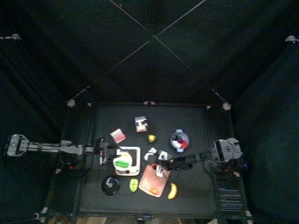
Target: Grab carrot top
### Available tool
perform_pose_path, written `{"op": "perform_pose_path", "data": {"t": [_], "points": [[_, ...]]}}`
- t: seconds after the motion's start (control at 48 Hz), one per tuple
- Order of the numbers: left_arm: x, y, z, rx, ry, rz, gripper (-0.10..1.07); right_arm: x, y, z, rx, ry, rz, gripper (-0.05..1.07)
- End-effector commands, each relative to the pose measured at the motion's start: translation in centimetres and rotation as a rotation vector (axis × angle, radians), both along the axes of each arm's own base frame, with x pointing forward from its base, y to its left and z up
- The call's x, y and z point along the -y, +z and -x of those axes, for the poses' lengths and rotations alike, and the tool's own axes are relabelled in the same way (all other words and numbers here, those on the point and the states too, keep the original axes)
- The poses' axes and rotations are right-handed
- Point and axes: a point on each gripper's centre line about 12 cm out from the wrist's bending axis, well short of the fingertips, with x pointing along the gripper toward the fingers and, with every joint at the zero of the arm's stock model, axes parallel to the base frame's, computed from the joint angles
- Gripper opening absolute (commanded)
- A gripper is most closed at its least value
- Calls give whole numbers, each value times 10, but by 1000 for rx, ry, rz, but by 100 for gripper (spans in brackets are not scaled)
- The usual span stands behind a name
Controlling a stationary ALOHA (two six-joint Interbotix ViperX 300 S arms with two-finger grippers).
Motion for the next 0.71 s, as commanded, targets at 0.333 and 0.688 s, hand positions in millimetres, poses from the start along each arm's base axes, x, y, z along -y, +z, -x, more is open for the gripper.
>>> {"op": "perform_pose_path", "data": {"t": [0.333, 0.688], "points": [[0, 11, -5, 34, 2, 3, 84, -12, 51, 3, 72, 1, 32, 65], [0, 11, -5, 31, 2, 4, 84, -14, 58, 2, 86, 2, 35, 64]]}}
